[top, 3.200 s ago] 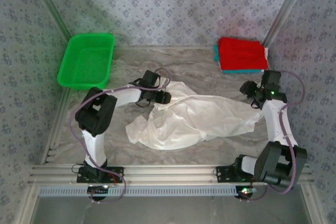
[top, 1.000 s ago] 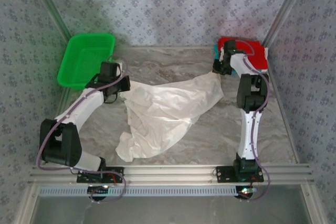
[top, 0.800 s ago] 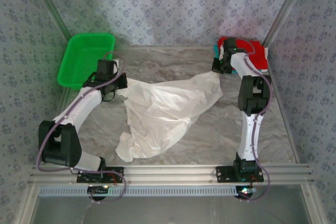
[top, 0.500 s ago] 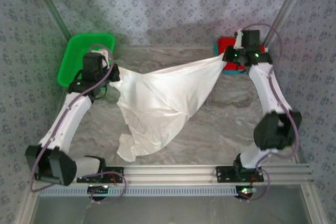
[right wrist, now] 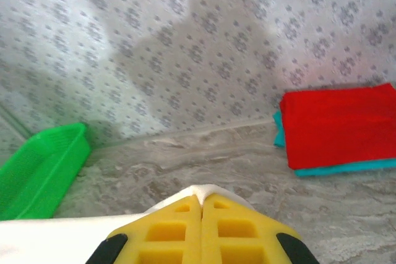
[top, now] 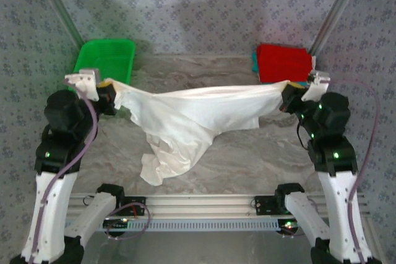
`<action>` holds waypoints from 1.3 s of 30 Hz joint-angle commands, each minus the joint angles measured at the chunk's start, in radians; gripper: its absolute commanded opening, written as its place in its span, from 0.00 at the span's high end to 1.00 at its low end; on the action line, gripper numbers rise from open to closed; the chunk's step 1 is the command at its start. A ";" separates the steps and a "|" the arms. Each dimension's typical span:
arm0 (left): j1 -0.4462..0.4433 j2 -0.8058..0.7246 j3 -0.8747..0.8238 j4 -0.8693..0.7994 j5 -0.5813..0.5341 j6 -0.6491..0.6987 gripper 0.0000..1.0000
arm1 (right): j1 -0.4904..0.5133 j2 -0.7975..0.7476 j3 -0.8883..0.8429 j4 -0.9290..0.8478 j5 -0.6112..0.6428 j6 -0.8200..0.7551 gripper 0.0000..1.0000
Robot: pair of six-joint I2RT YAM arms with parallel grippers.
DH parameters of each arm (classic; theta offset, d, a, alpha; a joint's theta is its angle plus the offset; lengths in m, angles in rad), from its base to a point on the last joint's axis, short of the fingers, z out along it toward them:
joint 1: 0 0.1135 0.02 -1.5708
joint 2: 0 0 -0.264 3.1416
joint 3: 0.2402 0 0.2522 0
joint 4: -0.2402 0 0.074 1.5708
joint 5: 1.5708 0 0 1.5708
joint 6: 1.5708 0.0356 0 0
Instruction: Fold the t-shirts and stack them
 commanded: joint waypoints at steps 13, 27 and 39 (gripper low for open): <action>0.006 0.008 0.431 -0.224 0.060 0.085 1.00 | 0.020 -0.094 0.246 -0.186 0.023 0.001 1.00; 0.011 1.071 0.929 -0.292 0.083 0.288 1.00 | 0.027 0.649 0.193 0.244 0.240 0.018 1.00; 0.020 1.787 1.663 0.088 -0.003 0.326 0.02 | -0.024 1.602 1.230 0.036 0.067 0.069 0.42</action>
